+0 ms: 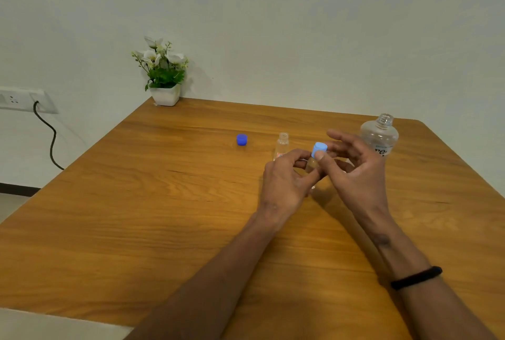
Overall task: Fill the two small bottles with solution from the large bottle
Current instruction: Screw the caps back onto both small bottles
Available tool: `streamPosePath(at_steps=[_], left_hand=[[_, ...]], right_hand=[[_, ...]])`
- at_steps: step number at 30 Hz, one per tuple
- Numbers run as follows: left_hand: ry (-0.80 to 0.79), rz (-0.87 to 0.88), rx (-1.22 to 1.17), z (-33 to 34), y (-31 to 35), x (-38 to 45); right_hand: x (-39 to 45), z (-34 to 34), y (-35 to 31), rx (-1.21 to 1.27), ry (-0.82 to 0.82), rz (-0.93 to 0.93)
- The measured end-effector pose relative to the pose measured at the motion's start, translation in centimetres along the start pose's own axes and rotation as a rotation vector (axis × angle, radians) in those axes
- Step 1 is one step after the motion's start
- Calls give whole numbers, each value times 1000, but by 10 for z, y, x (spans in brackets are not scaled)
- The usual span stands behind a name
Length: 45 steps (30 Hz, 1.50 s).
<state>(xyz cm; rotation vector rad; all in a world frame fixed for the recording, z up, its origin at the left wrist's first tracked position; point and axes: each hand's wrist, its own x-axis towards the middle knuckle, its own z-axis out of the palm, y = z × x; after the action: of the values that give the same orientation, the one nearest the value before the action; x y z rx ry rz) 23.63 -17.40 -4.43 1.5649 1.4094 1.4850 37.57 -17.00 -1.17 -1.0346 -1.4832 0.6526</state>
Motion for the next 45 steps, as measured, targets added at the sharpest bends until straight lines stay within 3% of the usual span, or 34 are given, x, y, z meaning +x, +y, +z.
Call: streamPosePath(at_steps=[7, 13, 17, 24, 30, 35, 41, 45], left_hand=[[-2, -8, -18, 1, 1, 0], [-4, 10, 34, 1, 0, 1], [-6, 4, 36, 1, 2, 0], [-30, 94, 169, 5, -1, -1], [19, 3, 91, 1, -4, 3], [10, 27, 141, 0, -3, 1], [148, 24, 173, 2, -2, 2], [368, -12, 166, -12, 2, 10]], right_hand=[[1, -2, -3, 75, -43, 6], [3, -2, 2, 6, 13, 16], [4, -5, 1, 115, -56, 37], [5, -4, 8, -29, 32, 32], [8, -10, 7, 104, -126, 119], [3, -2, 10, 74, -34, 103], [0, 11, 10, -32, 47, 77], [4, 14, 18, -227, -67, 92]])
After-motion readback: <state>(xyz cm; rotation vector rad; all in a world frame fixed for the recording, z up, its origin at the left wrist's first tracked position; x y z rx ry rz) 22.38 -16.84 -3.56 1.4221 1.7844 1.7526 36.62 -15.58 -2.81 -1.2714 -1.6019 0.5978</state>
